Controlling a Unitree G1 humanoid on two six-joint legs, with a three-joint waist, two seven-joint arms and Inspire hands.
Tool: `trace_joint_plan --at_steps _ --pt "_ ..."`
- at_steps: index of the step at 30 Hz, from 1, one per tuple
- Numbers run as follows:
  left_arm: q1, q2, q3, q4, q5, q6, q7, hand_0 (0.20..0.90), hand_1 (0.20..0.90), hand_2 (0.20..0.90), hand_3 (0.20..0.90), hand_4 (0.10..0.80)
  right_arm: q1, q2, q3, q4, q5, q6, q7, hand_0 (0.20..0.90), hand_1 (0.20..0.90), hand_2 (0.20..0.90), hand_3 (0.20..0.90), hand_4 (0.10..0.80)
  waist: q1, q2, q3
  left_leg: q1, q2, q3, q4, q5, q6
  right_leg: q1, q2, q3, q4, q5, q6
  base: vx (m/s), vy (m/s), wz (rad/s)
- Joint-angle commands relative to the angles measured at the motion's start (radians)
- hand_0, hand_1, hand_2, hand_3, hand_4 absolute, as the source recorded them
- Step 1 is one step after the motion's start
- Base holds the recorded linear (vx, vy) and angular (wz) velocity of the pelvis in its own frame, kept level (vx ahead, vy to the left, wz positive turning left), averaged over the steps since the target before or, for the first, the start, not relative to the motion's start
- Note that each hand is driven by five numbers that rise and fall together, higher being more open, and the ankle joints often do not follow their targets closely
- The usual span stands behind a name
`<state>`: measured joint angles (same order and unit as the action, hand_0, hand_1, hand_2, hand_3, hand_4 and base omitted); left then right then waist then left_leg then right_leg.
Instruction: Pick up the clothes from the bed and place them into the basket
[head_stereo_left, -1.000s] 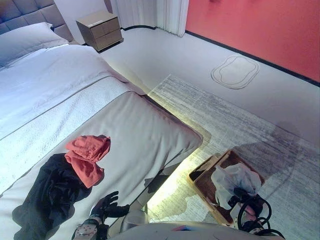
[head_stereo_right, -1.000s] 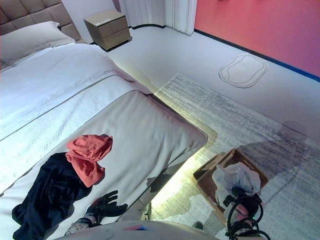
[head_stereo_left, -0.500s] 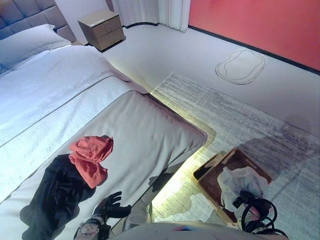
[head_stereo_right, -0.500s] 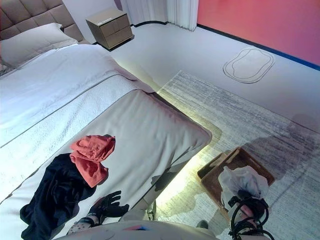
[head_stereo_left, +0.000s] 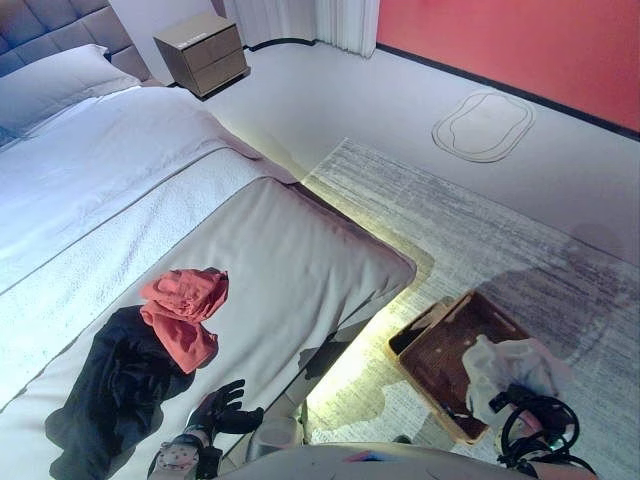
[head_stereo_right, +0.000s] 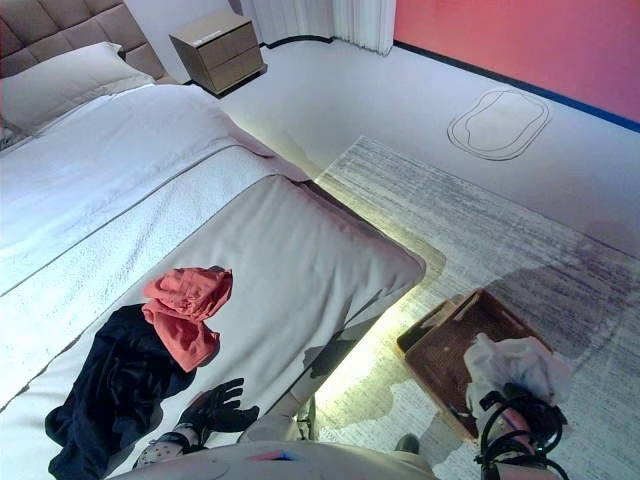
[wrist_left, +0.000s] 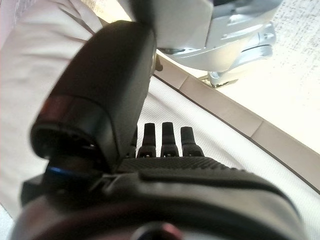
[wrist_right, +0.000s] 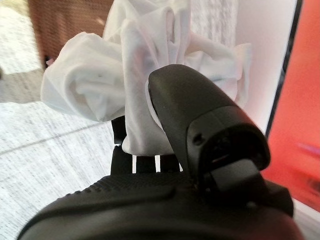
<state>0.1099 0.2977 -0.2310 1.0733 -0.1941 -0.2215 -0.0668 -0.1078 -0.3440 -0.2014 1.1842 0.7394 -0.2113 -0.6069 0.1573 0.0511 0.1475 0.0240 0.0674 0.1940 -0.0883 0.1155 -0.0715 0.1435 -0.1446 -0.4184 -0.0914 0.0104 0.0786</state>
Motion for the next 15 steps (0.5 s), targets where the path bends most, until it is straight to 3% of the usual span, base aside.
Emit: trace_joint_plan --at_steps 1,6,15 --pt "-0.053 0.027 -0.039 0.017 0.005 -0.045 0.007 0.900 0.900 0.900 0.900 0.800 -0.082 -0.129 -0.036 -0.004 -0.017 -0.041 -0.039 0.900 0.900 0.900 0.900 0.800 0.024 0.012 -0.006 -0.016 -0.008 -0.013 0.011 -0.053 0.000 -0.019 -0.025 -0.050 0.075 -0.002 0.030 0.000 0.000 0.00" --pt "-0.057 0.027 -0.048 0.002 0.007 -0.033 0.002 0.900 0.900 0.900 0.900 0.800 -0.101 -0.178 -0.033 -0.019 -0.076 -0.040 -0.020 0.900 0.900 0.900 0.900 0.800 0.027 0.015 0.003 -0.016 -0.006 -0.018 0.012 -0.051 -0.005 -0.015 -0.024 -0.053 0.077 -0.004 0.027 0.000 0.000 0.00" --pt "-0.052 0.033 -0.045 -0.016 0.009 -0.024 -0.019 0.900 0.900 0.900 0.900 0.800 -0.161 -0.213 0.057 -0.147 -0.137 0.003 0.146 0.900 0.900 0.900 0.900 0.800 0.035 0.019 0.029 -0.040 -0.007 -0.029 0.013 -0.042 -0.012 -0.032 -0.025 -0.053 0.074 -0.005 0.021 -0.014 0.006 0.00"
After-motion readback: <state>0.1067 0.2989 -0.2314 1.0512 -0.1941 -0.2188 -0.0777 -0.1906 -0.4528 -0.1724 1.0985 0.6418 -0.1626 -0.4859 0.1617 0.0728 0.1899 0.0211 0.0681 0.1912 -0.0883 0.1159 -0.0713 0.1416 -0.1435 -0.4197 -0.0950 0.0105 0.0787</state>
